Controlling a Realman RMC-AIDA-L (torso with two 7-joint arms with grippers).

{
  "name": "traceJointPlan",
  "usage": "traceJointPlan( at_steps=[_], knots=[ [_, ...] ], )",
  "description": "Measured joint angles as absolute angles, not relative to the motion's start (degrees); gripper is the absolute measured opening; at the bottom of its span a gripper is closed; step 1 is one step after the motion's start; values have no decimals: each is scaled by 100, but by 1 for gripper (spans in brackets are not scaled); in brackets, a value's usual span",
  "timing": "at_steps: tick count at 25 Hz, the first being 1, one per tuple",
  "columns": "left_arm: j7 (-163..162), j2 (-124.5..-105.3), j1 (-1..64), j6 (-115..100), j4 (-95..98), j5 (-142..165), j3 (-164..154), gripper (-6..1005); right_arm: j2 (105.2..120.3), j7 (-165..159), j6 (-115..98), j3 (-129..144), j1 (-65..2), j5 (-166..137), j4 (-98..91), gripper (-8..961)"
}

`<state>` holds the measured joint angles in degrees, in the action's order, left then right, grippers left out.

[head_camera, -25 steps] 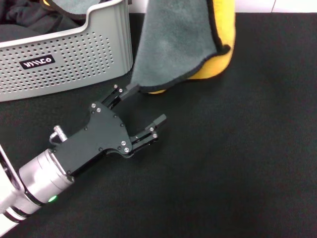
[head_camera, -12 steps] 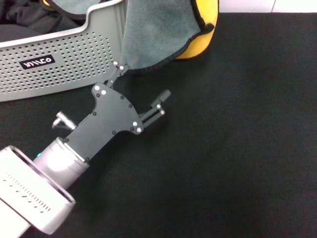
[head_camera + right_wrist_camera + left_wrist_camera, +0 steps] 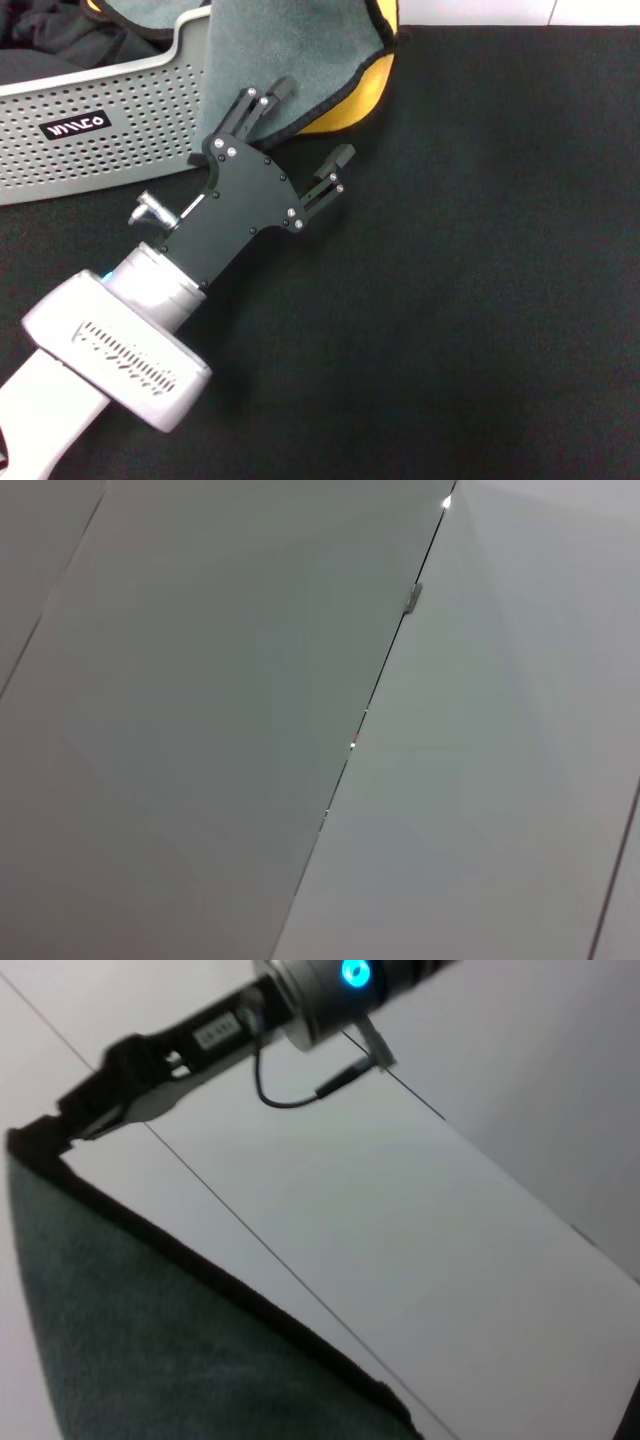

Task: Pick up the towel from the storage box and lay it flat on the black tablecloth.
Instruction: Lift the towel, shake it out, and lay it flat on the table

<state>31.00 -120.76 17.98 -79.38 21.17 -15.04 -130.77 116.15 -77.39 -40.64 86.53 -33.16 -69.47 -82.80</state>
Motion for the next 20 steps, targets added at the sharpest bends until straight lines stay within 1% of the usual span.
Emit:
traceJointPlan(
  at_steps=[5,12,17,20],
  knots=[
    [3527,-12076,1861,-7789,2173,-1596,-13099,808,11617,-7741,-4103,8795,-3310,-6852,-8294,8],
    [4158,-12076,1768,-7834,2278,-1773,-13127,807,11623,-7717,-4109,8835,-3225,-6620,-8332,8],
    [4753,-12076,1747,-7845,2298,-2394,-13450,803,11598,-7696,-4113,8788,-3209,-6266,-8298,8],
    [5221,-12076,1744,-7850,2331,-2710,-13615,802,11608,-7693,-4204,8751,-3182,-6138,-8278,8]
  ],
)
